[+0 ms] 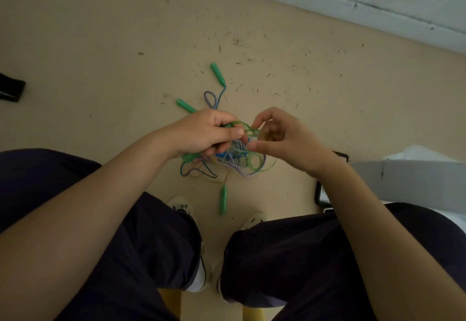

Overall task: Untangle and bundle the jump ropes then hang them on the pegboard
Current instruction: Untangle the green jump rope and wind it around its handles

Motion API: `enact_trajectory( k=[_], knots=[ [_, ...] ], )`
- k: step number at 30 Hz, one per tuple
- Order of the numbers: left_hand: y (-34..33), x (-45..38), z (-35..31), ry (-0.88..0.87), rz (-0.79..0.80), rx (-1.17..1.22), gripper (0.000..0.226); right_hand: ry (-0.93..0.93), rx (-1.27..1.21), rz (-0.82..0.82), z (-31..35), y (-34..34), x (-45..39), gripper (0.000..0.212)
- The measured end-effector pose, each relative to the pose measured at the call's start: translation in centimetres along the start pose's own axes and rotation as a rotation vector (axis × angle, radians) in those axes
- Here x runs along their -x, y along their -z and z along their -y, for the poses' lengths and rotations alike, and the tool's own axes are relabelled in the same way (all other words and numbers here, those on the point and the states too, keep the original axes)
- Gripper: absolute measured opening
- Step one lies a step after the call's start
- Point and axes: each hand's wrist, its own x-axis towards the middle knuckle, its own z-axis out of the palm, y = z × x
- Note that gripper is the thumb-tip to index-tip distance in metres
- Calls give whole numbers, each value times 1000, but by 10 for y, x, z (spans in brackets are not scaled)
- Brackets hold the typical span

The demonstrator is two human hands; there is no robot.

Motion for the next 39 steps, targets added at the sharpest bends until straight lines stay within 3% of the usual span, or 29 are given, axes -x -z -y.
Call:
enact_trajectory(
  k=[5, 8, 14, 18, 21, 25, 28, 32, 34, 37, 39],
  knots=[
    [1, -1, -2, 9, 20, 25, 14, 29, 118, -145, -3, 4, -1, 20],
    [4, -1, -1, 28, 45, 12, 13, 93, 11, -326, -1, 16, 1, 21],
    [5, 2, 2, 180, 78, -333, 16, 79, -301, -583, 2, 36, 6, 12],
    [4, 5, -6, 98, -12, -217, 16, -13, -260, -423, 3, 31, 6, 7],
    [3, 7, -14, 14, -18, -64, 15, 33, -163, -192, 5, 18, 9, 25],
    [-5, 8, -19, -43, -5, 5, 14, 68, -56, -7, 5, -2, 10, 19],
    [-2, 8, -19, -19, 20, 8, 20, 87, -3, -100, 2, -2, 8, 11],
    [10, 10, -14, 30, -39, -29, 16, 84, -108, -527, 4, 27, 9, 14],
    [13, 10, -11, 33, -86, -52, 18, 77, -140, -619, 4, 39, 12, 14],
    [9, 10, -13, 40, -81, -73, 19, 82, -86, -449, 4, 35, 13, 10],
    [4, 11, -17, 21, -42, -50, 19, 75, -77, -302, 7, 25, 12, 22]
  ],
)
